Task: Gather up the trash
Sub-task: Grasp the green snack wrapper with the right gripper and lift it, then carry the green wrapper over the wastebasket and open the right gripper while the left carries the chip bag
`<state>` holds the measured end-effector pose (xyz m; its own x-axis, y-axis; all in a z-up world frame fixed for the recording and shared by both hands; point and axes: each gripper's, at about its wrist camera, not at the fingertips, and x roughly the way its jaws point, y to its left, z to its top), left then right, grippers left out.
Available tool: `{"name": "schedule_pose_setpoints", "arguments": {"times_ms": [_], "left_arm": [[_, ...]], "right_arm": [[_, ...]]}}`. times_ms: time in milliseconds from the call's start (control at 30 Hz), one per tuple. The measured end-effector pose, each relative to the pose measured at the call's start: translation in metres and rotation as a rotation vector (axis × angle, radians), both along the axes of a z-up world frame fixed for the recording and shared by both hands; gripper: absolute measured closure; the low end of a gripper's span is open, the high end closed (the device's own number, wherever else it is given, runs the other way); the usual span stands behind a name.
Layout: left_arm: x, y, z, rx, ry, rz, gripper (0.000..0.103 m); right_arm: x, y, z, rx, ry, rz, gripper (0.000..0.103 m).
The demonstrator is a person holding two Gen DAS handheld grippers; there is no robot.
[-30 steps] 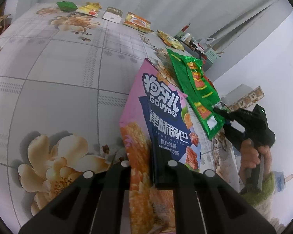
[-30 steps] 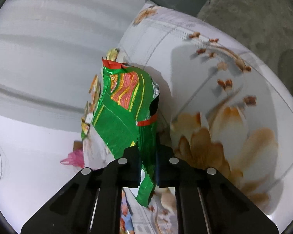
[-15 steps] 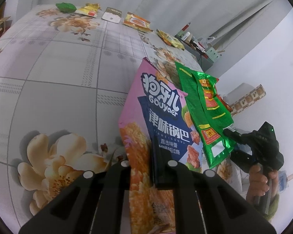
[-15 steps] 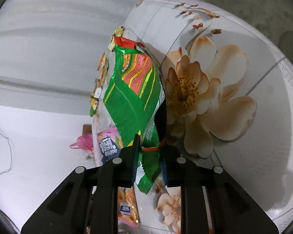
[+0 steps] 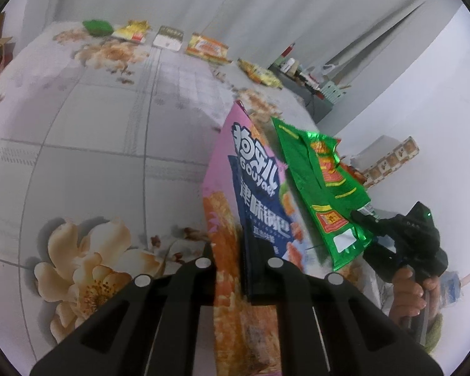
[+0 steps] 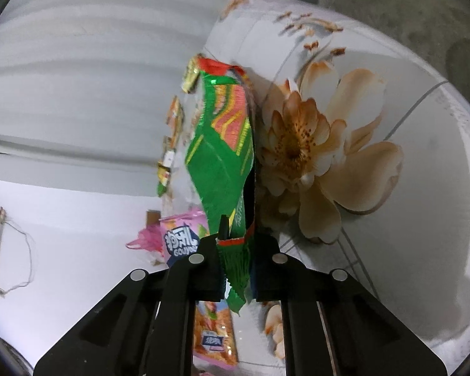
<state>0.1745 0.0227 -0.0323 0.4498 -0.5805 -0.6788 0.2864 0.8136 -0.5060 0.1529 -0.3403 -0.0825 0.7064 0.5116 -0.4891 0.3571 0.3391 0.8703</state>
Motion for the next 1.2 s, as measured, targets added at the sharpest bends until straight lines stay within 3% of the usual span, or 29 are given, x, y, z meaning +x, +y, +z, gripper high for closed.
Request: {"name": "schedule_pose_setpoints", "arguments": {"times_ms": [500,800,967,1200], "left_arm": [[-0.016,-0.037,0.059,-0.073,-0.132,-0.103,0.102],[-0.026,-0.101,0.092,-0.125,-0.201,-0.246,0.102],[-0.032,-0.152,0.099,-0.143,-0.21,-0.347,0.102],[-0.038,-0.213,0.095,-0.139,-0.194,-0.455,0.102]], "right_arm": [[-0.071,-0.04,0.034,0.031,-0.15,-0.129,0.094],[-0.167,-0.094,0.051,-0.025,-0.191,-0.338,0.094],[-0.222,-0.121,0.044,-0.055,-0.168,-0.487,0.094],[-0.276,-0.154,0.002,-0.042,-0.072,-0.667,0.094]]}}
